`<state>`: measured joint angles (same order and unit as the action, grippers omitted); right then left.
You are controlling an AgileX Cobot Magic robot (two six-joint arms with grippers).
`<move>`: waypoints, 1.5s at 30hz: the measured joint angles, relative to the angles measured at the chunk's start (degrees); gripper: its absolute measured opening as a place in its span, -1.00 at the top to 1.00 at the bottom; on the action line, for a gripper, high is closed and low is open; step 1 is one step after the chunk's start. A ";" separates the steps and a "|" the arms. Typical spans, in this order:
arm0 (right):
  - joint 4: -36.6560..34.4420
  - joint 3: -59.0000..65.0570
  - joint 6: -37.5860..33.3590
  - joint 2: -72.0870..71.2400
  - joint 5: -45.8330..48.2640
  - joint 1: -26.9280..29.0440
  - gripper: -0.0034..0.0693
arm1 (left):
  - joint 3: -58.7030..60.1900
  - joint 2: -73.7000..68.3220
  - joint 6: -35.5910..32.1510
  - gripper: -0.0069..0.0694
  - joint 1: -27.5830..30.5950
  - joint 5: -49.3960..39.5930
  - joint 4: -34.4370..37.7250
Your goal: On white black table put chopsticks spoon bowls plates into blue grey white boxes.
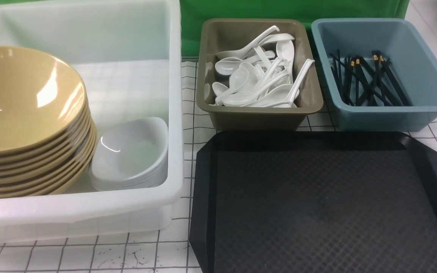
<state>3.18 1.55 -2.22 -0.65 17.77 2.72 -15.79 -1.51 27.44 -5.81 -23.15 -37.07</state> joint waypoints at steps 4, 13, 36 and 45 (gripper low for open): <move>0.00 0.00 -0.18 0.00 0.00 0.00 0.76 | 0.00 0.00 0.00 0.85 0.00 0.00 0.00; -0.06 0.00 -0.18 0.00 0.02 0.00 0.74 | 1.87 0.93 0.05 0.85 0.00 1.16 0.00; -0.28 0.00 -0.62 0.00 0.09 0.00 0.69 | 17.26 2.27 -18.01 0.85 0.06 4.05 33.61; -0.28 0.00 -0.62 0.00 0.09 0.00 0.69 | 17.21 2.27 -18.62 0.85 0.68 4.60 34.97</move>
<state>2.90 1.55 -2.84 -0.65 17.86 2.72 1.41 0.76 8.81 -5.13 -18.55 -2.10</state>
